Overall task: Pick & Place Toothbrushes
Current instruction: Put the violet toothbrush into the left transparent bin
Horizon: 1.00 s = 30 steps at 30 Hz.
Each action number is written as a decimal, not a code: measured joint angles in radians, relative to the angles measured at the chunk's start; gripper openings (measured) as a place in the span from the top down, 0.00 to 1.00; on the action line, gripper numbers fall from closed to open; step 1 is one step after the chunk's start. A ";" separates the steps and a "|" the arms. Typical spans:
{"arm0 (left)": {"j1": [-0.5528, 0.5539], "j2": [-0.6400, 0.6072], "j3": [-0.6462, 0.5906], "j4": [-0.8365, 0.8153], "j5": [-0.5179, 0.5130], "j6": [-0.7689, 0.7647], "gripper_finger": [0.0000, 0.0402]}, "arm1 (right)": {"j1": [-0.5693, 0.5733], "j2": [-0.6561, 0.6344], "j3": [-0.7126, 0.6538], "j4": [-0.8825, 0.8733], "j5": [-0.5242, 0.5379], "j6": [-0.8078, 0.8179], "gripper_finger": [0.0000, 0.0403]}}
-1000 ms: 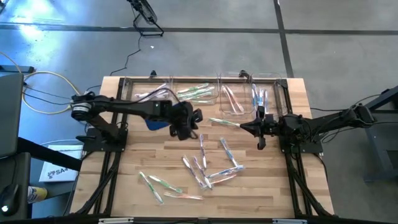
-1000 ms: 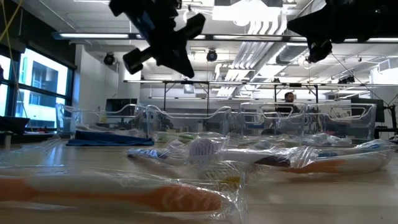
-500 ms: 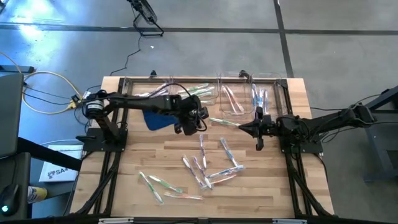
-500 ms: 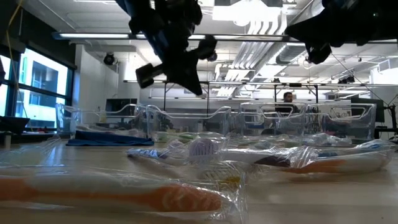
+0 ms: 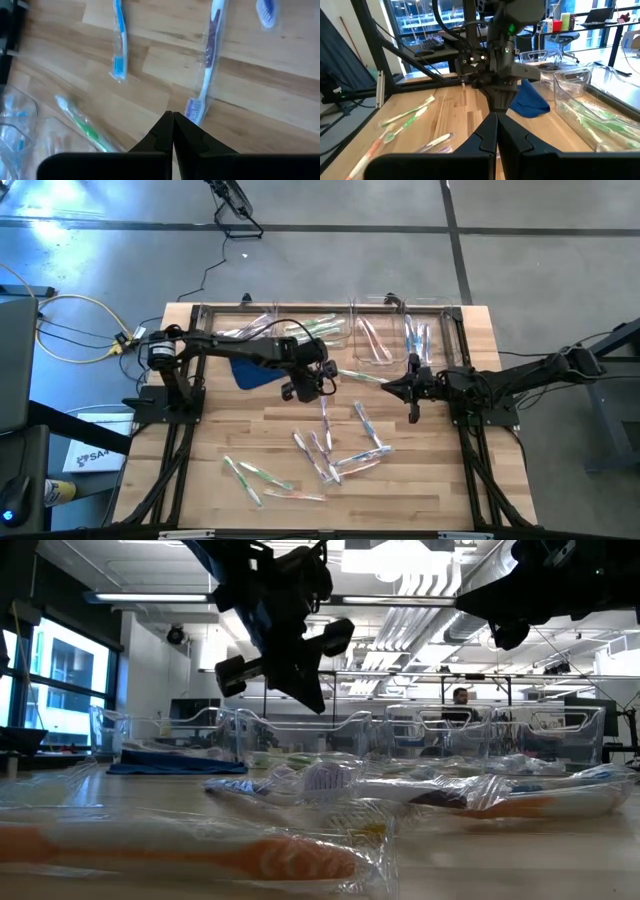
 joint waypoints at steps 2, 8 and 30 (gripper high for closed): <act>-0.005 0.000 0.000 -0.001 -0.019 -0.011 0.96 | 0.000 0.003 0.000 0.001 0.000 0.000 1.00; -0.015 0.011 0.000 0.003 -0.017 0.012 0.77 | 0.000 0.009 0.000 0.001 0.000 0.000 1.00; -0.044 0.188 0.000 0.058 0.012 -0.007 0.60 | 0.000 0.012 0.000 -0.017 0.000 0.001 1.00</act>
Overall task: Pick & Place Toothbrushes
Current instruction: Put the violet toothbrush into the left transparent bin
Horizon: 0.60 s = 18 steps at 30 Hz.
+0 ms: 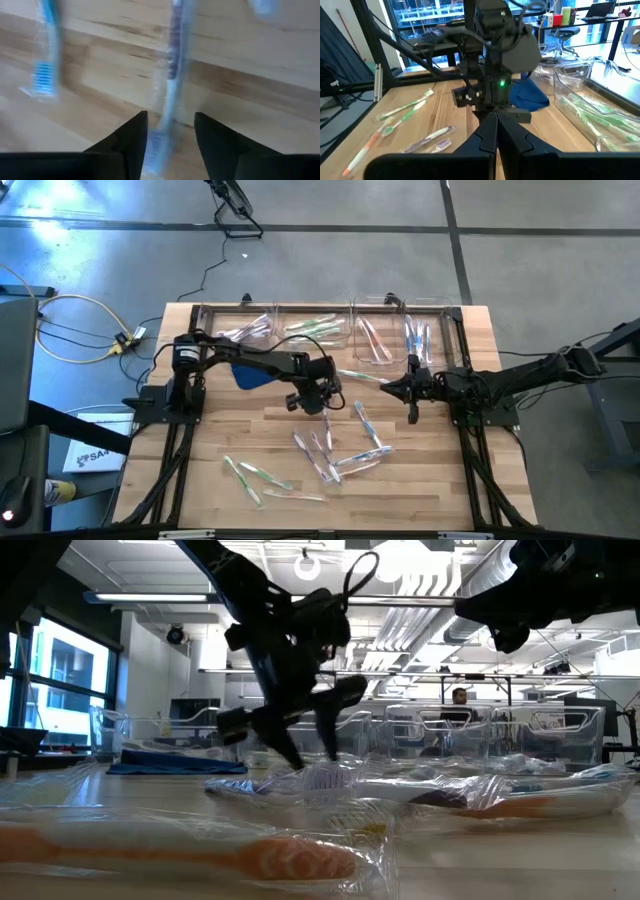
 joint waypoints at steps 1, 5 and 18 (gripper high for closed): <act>0.000 0.000 -0.003 -0.007 0.002 -0.012 0.60 | 0.000 0.000 0.000 0.001 0.000 0.000 1.00; 0.001 0.016 0.002 0.001 0.031 -0.061 0.60 | 0.000 0.000 0.000 0.001 0.000 0.000 1.00; 0.000 0.037 0.001 -0.086 0.165 -0.155 0.60 | 0.000 0.001 0.000 -0.004 0.000 0.000 1.00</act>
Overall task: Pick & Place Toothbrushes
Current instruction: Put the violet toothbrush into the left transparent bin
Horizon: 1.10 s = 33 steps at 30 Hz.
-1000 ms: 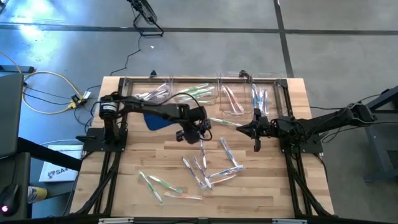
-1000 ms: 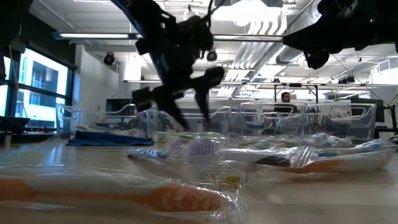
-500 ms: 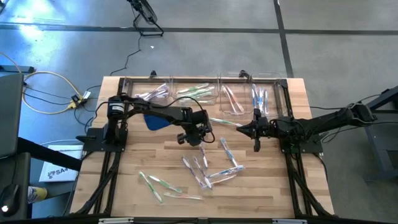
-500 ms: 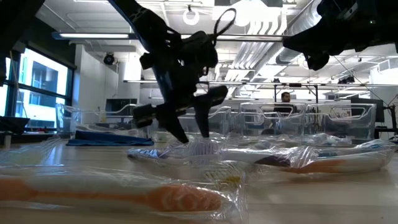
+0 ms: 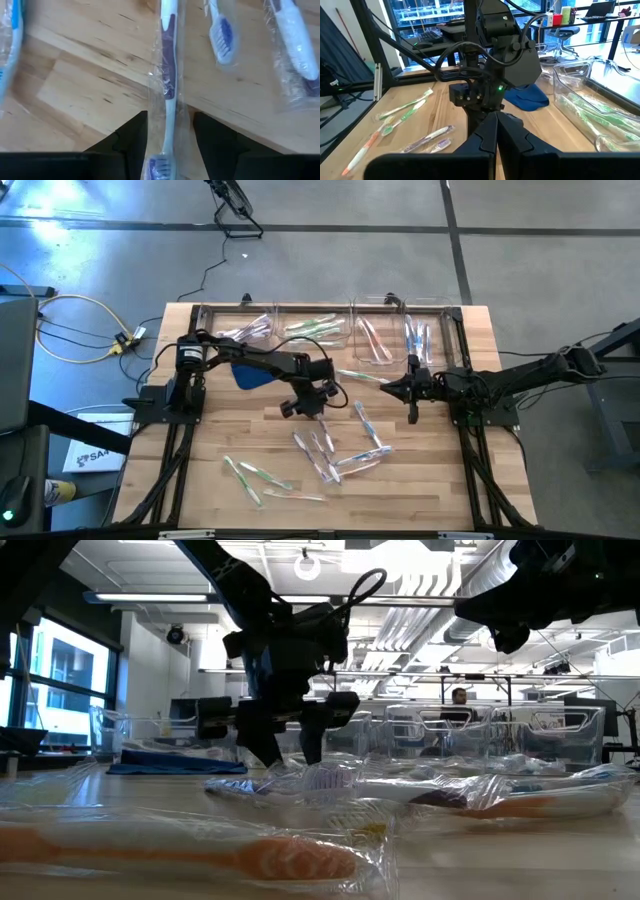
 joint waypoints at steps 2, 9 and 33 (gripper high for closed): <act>0.000 0.000 0.000 -0.006 0.000 -0.019 0.60 | 0.000 0.000 0.000 -0.001 0.000 0.000 1.00; 0.000 0.001 -0.001 -0.011 0.000 -0.043 0.67 | 0.000 0.000 0.000 -0.002 0.000 0.000 1.00; 0.000 0.001 -0.003 0.011 -0.015 -0.043 0.99 | 0.000 0.000 0.000 -0.002 0.000 0.000 1.00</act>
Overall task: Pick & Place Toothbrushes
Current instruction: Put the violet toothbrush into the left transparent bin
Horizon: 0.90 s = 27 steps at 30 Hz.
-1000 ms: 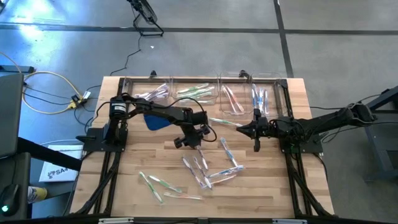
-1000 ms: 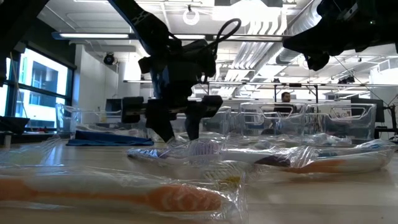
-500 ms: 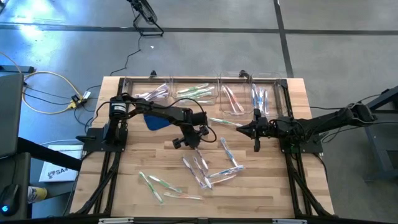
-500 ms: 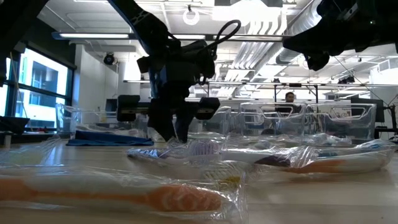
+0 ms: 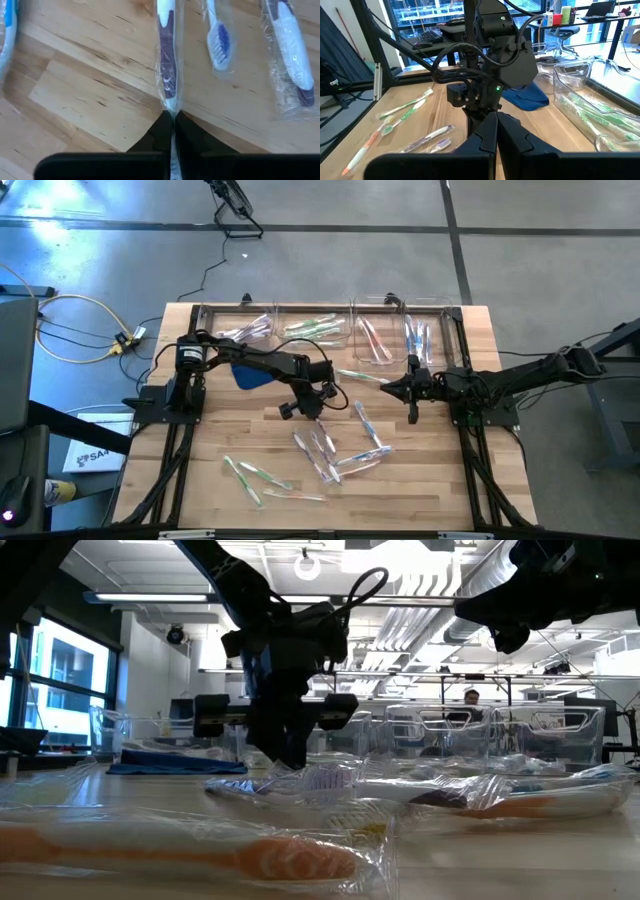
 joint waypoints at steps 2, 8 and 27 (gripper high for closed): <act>0.000 -0.003 0.000 0.001 -0.006 0.000 0.99 | 0.000 0.000 0.000 0.000 0.000 0.000 1.00; 0.005 -0.046 0.001 0.002 -0.177 -0.003 1.00 | 0.000 0.000 0.000 0.000 0.000 0.000 1.00; 0.146 -0.177 0.021 -0.082 -0.268 -0.242 1.00 | 0.000 0.000 0.000 -0.021 0.003 0.050 1.00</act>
